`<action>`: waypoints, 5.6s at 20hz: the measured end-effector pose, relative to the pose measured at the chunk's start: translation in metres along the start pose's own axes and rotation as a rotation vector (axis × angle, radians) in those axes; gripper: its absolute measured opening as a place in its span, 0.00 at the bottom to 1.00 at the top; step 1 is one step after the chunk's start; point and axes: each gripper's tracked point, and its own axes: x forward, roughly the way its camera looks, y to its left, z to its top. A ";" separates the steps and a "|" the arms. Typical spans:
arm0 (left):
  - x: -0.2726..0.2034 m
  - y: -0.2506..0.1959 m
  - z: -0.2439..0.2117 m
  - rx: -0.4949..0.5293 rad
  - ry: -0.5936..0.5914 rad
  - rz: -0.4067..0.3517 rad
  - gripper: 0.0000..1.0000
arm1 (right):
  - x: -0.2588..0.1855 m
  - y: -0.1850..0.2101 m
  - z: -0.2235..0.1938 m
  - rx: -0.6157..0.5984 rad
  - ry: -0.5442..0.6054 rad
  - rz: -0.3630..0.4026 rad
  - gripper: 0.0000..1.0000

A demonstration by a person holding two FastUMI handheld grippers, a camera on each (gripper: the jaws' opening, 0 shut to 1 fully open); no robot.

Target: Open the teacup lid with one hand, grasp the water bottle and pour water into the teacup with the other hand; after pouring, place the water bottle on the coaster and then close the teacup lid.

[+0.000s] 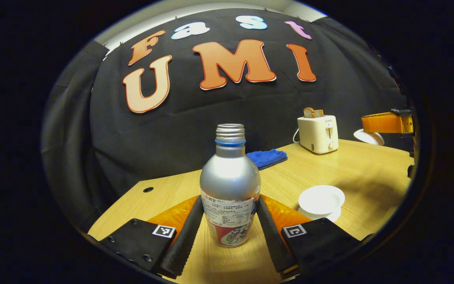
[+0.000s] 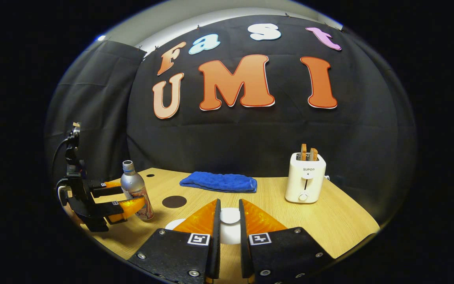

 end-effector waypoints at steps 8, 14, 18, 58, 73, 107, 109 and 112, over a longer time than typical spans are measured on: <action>0.008 0.026 0.006 0.308 0.038 0.025 0.83 | -0.014 -0.013 -0.002 0.011 -0.002 -0.036 0.22; 0.009 0.024 0.008 0.520 0.036 0.014 0.78 | -0.019 -0.021 -0.002 0.019 -0.008 -0.050 0.22; 0.011 0.021 0.005 0.667 0.039 0.016 0.79 | -0.025 -0.023 -0.001 0.013 -0.017 -0.046 0.22; 0.012 -0.023 0.051 1.560 -0.116 0.155 0.80 | -0.038 -0.042 -0.024 0.009 -0.031 0.001 0.22; 0.009 -0.016 0.076 1.708 -0.162 0.209 0.83 | -0.047 -0.042 -0.022 0.010 -0.042 0.009 0.22; 0.005 -0.029 0.106 1.877 -0.293 0.249 0.80 | -0.051 -0.036 -0.020 -0.014 -0.043 0.023 0.22; 0.006 -0.033 0.103 1.886 -0.301 0.237 0.80 | -0.051 -0.033 -0.020 -0.016 -0.042 0.026 0.22; 0.007 -0.039 0.095 1.893 -0.311 0.215 0.83 | -0.050 -0.031 -0.021 -0.017 -0.037 0.029 0.22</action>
